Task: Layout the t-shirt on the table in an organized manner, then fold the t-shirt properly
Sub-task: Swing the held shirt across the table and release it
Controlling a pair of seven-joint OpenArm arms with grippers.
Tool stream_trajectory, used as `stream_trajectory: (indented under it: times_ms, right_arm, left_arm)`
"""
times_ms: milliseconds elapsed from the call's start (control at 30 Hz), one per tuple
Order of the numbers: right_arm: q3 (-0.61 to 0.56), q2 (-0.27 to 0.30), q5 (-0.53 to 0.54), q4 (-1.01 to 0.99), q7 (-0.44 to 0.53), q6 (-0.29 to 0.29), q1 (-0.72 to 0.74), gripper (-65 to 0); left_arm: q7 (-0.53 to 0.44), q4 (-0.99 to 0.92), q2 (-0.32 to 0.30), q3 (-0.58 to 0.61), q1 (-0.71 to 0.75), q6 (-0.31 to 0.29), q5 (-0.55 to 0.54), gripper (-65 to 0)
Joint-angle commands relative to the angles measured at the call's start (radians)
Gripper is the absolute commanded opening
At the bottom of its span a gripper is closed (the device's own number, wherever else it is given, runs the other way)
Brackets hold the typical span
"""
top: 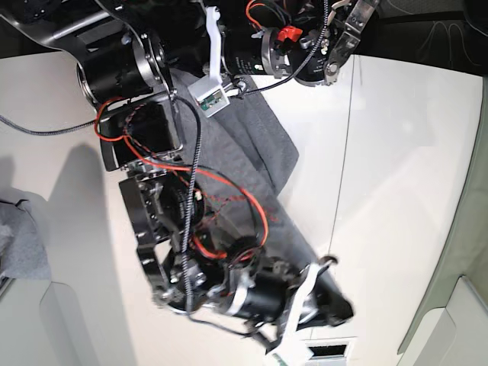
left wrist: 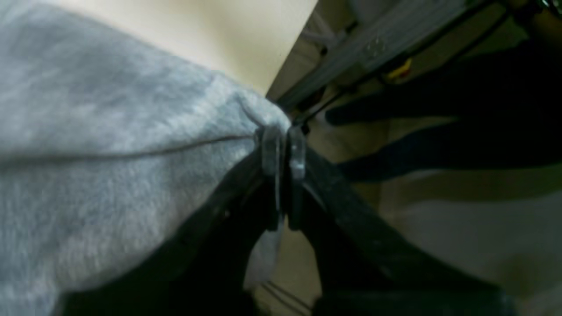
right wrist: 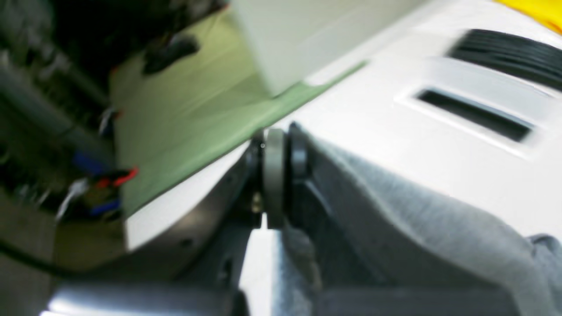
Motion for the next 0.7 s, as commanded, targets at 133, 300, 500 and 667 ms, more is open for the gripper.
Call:
stream_trajectory:
  times_ms: [133,300,500,667]
  right_arm:
    - [-0.273,-0.002,-0.103,0.007,0.051,0.006,0.021,-65.0]
    - [-0.404,-0.003,-0.157,0.007,0.052,-0.013,-0.011,-40.9]
    - [-0.299,-0.001,-0.180,0.007,0.053,-0.013,-0.043,-27.9]
    - [-0.105,0.000,-0.172,0.007,0.042,-0.024,-0.043,-27.9]
  left_arm:
    - [-0.044,0.000,0.002,0.000,-0.016,-0.009,-0.029,-63.2]
    - [-0.045,0.000,0.002,0.000,-0.017,-0.009,-0.031,-63.2]
    - [-0.045,0.000,0.002,0.000,-0.016,-0.009,-0.043,-48.0]
    - [-0.045,0.000,0.002,-0.001,-0.017,-0.009,-0.054,-35.7]
